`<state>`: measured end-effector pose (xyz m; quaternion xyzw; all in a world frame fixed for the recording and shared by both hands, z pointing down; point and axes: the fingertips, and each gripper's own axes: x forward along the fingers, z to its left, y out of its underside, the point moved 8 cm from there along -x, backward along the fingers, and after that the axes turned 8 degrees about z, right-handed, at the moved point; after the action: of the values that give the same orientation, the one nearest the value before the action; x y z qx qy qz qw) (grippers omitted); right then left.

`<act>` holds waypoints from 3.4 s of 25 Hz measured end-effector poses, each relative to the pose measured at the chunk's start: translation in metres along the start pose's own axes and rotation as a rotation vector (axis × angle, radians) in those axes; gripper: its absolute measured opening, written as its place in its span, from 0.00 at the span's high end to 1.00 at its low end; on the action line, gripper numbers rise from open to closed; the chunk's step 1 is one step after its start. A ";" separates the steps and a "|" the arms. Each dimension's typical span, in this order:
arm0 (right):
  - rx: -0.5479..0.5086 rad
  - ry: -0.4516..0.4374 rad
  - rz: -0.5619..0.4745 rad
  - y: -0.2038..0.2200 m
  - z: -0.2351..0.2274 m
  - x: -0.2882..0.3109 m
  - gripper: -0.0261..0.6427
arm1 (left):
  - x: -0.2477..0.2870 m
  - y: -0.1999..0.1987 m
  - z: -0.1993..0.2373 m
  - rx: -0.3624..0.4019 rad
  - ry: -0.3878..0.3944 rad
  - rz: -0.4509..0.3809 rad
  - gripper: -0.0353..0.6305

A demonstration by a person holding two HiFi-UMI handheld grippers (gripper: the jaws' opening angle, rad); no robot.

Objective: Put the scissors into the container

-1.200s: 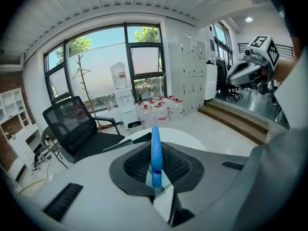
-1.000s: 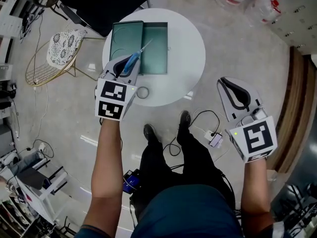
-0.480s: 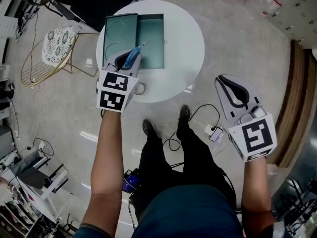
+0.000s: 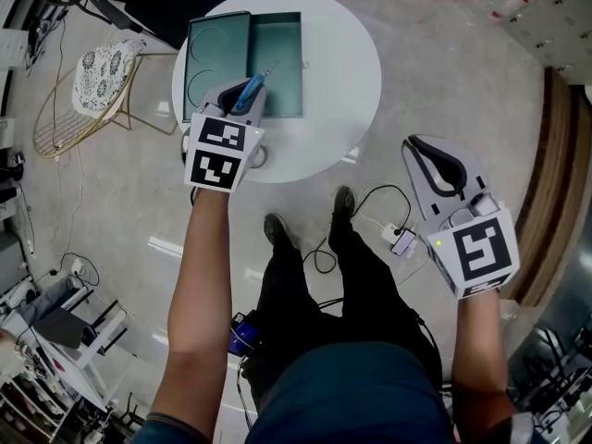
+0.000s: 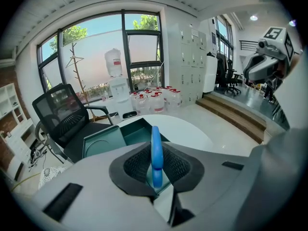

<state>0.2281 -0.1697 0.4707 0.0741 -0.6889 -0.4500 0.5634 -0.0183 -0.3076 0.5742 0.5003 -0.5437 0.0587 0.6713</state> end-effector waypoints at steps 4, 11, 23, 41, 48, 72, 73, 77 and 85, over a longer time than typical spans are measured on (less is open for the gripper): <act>0.007 -0.004 0.012 0.006 0.001 0.001 0.90 | 0.008 -0.001 -0.003 0.027 -0.012 0.018 0.85; 0.015 -0.013 0.026 0.016 0.005 0.005 0.90 | 0.020 0.000 -0.006 0.048 -0.004 0.039 0.85; 0.012 -0.026 0.047 0.024 0.018 0.001 0.90 | 0.025 0.004 -0.016 0.088 0.025 0.065 0.85; 0.000 -0.030 0.027 0.010 0.035 -0.008 0.90 | 0.000 -0.001 -0.024 0.121 0.095 0.060 0.63; -0.007 -0.027 0.017 0.002 0.041 -0.012 0.90 | -0.008 -0.003 -0.023 0.104 0.152 0.065 0.59; -0.008 -0.034 0.035 -0.017 0.039 0.003 0.90 | 0.029 -0.004 -0.035 0.161 0.221 0.136 0.46; -0.005 -0.034 0.038 -0.016 0.038 0.005 0.90 | 0.032 -0.001 -0.034 0.159 0.209 0.143 0.48; 0.004 -0.035 0.056 -0.013 0.035 0.012 0.90 | 0.037 0.004 -0.022 0.144 0.169 0.130 0.54; 0.013 -0.030 0.062 -0.019 0.028 0.013 0.90 | 0.031 -0.005 -0.016 0.147 0.152 0.106 0.58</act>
<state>0.1921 -0.1738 0.4673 0.0497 -0.7021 -0.4289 0.5662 0.0081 -0.3127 0.5966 0.5128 -0.5110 0.1715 0.6681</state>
